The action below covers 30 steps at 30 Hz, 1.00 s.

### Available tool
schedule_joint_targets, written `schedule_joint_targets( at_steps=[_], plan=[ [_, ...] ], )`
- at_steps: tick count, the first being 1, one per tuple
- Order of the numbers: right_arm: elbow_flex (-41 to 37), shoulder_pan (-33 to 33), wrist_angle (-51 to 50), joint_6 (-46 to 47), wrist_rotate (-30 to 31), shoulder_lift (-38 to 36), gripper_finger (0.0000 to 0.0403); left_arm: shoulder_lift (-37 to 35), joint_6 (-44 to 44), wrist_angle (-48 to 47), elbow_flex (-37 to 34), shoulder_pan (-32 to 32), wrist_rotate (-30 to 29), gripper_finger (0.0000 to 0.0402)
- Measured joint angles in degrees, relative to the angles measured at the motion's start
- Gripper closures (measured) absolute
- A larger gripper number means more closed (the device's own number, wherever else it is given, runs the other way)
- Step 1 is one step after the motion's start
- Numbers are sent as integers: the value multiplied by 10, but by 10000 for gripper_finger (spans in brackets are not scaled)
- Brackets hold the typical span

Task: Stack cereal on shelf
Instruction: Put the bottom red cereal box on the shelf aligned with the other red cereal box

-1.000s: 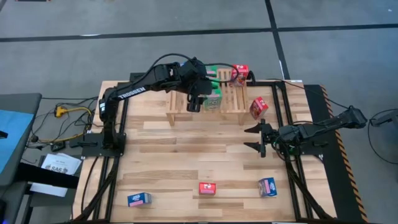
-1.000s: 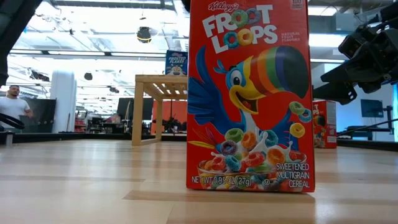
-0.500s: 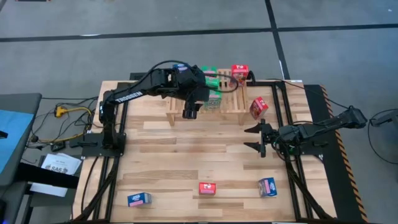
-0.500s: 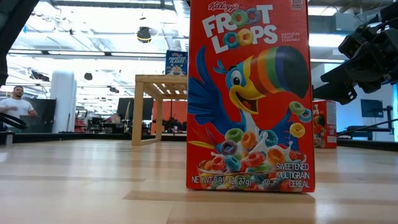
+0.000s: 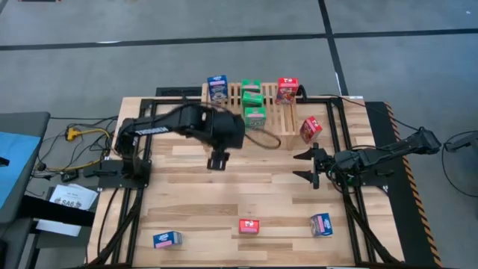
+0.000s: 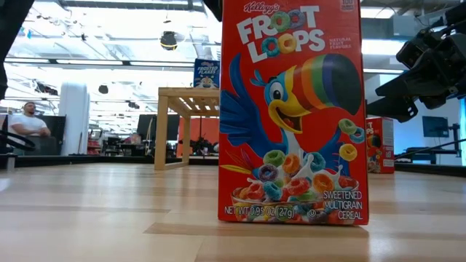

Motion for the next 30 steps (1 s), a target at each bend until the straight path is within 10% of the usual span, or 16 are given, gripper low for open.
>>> schedule_joint_targets(
  at_steps=[30],
  plan=[
    [0, 0, 0, 1, 0, 0, 49, 0, -181, 151, -144, -278, -124, 123]
  ],
)
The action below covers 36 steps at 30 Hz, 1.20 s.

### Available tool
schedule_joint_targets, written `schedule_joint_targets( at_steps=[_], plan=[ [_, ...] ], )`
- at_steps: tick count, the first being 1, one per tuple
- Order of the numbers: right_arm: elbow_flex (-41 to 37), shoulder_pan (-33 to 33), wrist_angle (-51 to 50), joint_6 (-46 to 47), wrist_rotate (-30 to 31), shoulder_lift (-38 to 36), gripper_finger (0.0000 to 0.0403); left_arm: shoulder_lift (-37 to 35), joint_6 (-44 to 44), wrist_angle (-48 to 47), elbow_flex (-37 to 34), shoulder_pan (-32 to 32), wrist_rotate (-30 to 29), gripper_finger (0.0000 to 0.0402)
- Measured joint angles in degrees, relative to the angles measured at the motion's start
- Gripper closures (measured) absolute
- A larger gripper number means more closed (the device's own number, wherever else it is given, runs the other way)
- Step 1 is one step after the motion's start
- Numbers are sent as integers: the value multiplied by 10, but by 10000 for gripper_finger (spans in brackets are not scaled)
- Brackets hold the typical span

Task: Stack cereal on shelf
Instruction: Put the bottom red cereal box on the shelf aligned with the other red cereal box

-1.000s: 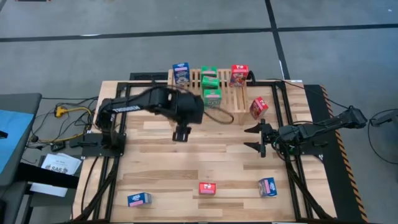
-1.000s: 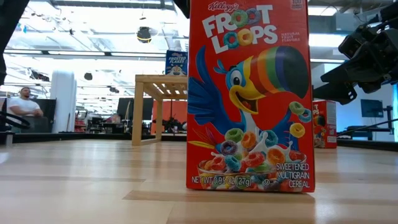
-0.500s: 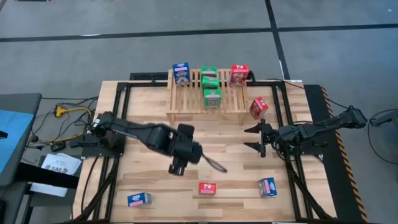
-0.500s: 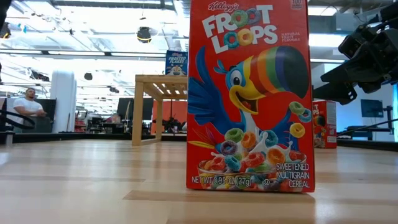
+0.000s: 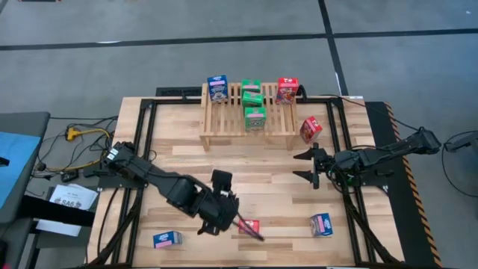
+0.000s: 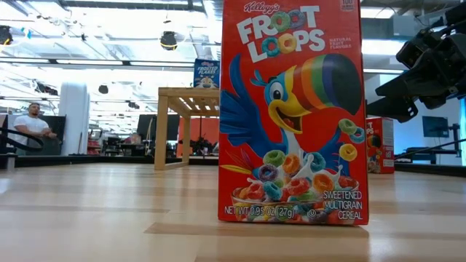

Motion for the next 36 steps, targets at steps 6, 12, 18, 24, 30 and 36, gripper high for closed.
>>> schedule_joint_targets(
  at_steps=[6, 12, 18, 24, 30, 36],
  plan=[
    [0, 0, 0, -2, 0, 0, 49, 2, 8, 79, -62, -24, -19, 110],
    [0, 0, 0, -2, 0, 0, 49, 2, 18, 197, -137, -26, -11, 108],
    [0, 0, 0, -1, 0, 0, 49, 1, 18, 282, -186, -26, 23, 108],
    [0, 0, 0, -1, 0, 0, 49, 1, 13, 327, -217, -27, 38, 108],
    [0, 0, 0, -1, 0, 0, 49, 0, 17, 344, -216, -27, 48, 108],
    [0, 0, 0, 1, 0, 0, 49, 22, 20, 357, -215, -27, 59, 108]
  ],
)
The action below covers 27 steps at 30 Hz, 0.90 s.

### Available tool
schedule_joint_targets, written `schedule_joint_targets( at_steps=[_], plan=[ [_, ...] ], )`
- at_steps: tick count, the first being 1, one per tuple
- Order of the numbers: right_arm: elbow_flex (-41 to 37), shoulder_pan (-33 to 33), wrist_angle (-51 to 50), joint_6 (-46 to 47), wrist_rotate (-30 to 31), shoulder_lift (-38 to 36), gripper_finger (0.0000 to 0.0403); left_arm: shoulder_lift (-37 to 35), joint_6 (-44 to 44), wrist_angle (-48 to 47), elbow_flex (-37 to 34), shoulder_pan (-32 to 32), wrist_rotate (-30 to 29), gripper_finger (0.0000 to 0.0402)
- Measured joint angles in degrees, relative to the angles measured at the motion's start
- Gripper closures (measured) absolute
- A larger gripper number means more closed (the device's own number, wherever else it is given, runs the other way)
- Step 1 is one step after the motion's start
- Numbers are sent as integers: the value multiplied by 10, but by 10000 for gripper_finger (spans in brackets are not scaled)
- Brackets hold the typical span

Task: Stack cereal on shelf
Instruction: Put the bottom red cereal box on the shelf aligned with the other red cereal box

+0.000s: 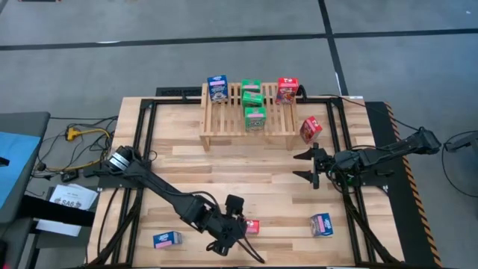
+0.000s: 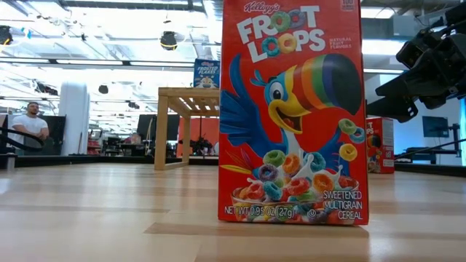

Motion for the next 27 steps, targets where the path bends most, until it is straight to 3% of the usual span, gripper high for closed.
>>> schedule_joint_targets(
  at_steps=[21, 27],
  plan=[
    [0, 0, 0, -1, 0, 0, 49, 36, 1, 61, 0, 15, 1, 108],
    [0, 0, 0, -1, 0, 0, 49, 66, -13, 60, -1, 26, 39, 108]
  ],
)
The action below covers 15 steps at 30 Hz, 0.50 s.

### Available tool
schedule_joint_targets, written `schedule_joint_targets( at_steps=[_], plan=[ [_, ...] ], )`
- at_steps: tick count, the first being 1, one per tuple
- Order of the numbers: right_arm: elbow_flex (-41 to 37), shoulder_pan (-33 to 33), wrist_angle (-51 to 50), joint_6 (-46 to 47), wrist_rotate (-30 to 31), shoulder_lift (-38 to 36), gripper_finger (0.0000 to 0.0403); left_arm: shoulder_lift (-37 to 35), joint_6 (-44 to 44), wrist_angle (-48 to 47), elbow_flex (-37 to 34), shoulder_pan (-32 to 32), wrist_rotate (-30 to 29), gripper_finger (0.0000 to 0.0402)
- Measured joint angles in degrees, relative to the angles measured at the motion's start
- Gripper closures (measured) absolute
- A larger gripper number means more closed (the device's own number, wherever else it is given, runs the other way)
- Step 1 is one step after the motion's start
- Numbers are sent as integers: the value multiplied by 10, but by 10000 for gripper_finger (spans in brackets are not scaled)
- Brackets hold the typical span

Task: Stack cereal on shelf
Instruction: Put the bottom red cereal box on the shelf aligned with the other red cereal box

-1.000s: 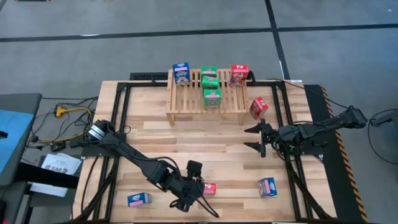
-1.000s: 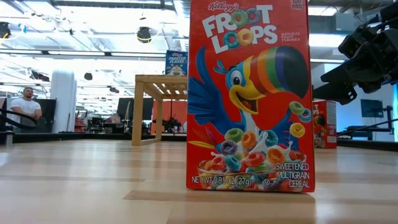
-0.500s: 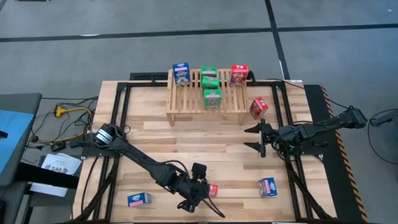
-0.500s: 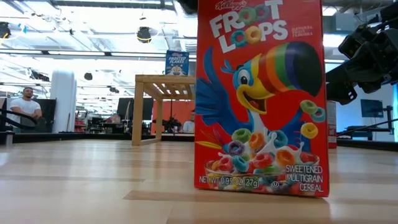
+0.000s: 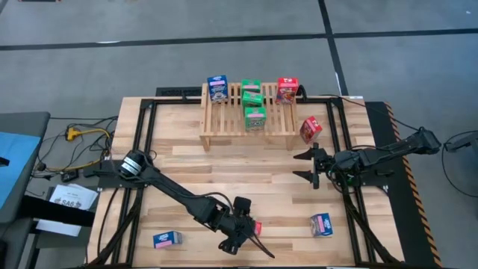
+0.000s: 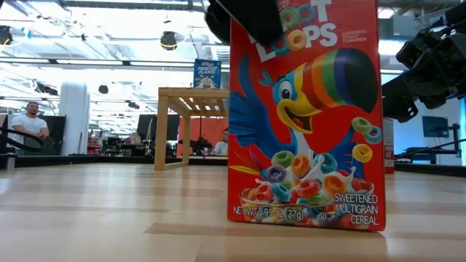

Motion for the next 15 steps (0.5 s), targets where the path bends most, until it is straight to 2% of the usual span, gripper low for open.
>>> schedule_joint_targets(
  at_steps=[3, 10, 15],
  plan=[
    [0, 0, 0, -2, 0, 0, 49, 6, -4, 2, 0, 4, 12, 108],
    [0, 0, 0, -1, 0, 0, 49, 6, 1, 3, 0, 6, 0, 111],
    [0, 0, 0, -1, 0, 0, 49, 6, 1, 0, 0, 8, 0, 154]
  ],
)
